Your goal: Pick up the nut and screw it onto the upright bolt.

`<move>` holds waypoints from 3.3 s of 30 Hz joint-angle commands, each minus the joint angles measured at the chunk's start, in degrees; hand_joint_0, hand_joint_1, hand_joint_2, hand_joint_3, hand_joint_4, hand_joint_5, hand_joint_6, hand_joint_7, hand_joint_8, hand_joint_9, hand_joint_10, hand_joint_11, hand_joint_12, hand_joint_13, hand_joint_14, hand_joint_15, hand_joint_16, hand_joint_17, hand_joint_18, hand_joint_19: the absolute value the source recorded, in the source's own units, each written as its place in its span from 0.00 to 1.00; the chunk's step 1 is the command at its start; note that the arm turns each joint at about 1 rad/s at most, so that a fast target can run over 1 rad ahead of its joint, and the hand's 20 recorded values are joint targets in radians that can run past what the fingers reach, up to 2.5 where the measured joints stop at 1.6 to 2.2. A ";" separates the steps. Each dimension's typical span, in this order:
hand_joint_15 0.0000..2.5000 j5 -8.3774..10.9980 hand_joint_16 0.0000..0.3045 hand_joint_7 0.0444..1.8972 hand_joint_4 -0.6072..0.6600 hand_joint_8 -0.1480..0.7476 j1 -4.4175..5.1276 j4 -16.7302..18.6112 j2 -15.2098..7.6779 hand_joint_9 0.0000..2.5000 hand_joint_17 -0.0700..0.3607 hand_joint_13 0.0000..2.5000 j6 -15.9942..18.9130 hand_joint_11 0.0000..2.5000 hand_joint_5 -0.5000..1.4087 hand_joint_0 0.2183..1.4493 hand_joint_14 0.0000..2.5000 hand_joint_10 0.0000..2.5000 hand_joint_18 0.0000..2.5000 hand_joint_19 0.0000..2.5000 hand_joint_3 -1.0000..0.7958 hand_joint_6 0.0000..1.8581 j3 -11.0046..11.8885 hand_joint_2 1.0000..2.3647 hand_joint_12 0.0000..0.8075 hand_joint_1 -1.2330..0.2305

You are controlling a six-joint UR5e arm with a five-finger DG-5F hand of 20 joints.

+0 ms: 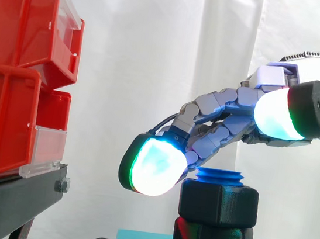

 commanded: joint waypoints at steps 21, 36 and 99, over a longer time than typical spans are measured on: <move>0.00 -0.88 0.11 0.50 0.67 0.43 -2.46 -0.31 0.01 0.24 0.33 0.17 -2.14 0.00 0.22 0.23 0.00 0.00 0.03 0.00 0.28 0.27 0.00 0.00 0.38 0.72; 0.00 -3.60 0.09 0.71 0.63 0.45 -4.66 -0.92 0.01 0.34 0.31 0.23 -2.41 0.00 0.28 0.25 0.00 0.00 0.09 0.00 0.28 0.30 0.00 0.00 0.34 0.71; 0.00 3.25 0.12 0.40 0.66 0.43 -0.26 -5.84 -0.25 0.20 0.35 0.14 -1.53 0.00 0.20 0.22 0.00 0.00 0.00 0.00 0.28 0.27 2.81 0.00 0.41 0.77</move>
